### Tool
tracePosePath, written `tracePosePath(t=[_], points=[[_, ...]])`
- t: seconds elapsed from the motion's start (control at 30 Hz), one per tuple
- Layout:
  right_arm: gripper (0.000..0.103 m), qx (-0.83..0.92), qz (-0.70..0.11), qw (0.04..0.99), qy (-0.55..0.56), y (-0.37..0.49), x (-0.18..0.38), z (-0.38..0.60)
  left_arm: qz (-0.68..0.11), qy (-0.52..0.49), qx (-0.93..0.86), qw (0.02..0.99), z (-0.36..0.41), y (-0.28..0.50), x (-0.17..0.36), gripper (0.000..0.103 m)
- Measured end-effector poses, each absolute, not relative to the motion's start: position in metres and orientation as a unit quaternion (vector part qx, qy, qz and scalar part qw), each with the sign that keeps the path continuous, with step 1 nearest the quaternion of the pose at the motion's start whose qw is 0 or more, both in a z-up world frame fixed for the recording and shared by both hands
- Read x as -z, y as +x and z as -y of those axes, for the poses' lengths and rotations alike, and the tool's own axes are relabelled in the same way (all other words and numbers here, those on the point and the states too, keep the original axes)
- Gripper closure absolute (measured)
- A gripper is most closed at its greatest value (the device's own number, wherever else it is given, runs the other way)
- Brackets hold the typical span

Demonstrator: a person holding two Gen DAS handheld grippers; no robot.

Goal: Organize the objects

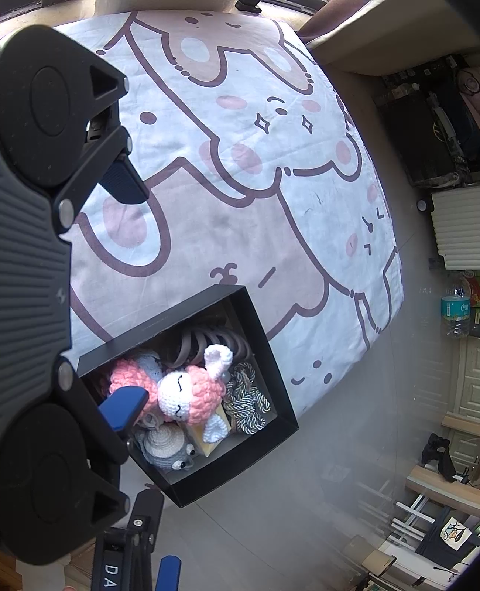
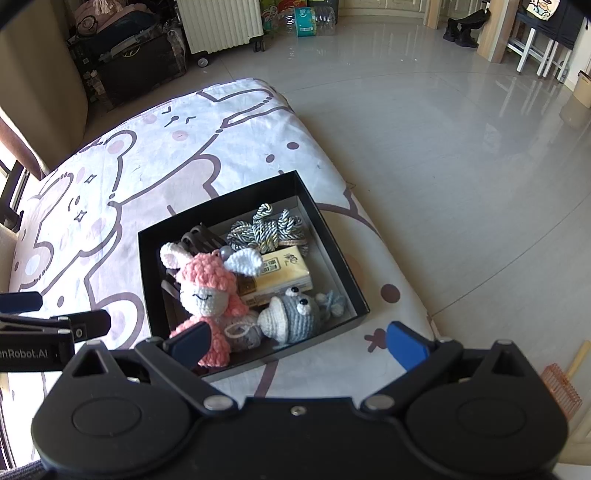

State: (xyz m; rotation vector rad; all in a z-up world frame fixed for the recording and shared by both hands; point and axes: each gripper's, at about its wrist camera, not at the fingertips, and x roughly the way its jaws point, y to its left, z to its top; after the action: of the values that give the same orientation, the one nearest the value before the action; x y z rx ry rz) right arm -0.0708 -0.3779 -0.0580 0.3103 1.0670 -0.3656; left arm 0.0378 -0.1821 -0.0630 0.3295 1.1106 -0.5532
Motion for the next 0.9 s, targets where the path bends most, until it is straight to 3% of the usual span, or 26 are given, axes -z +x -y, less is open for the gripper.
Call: tracePosePath(t=[0.9], points=[[0.001,0.171,-0.506,0.832,0.149,-0.0709,0.0603,0.3795,-0.519,0.153,0.262,0.799,0.1852,0.0360,0.0635,0.000]])
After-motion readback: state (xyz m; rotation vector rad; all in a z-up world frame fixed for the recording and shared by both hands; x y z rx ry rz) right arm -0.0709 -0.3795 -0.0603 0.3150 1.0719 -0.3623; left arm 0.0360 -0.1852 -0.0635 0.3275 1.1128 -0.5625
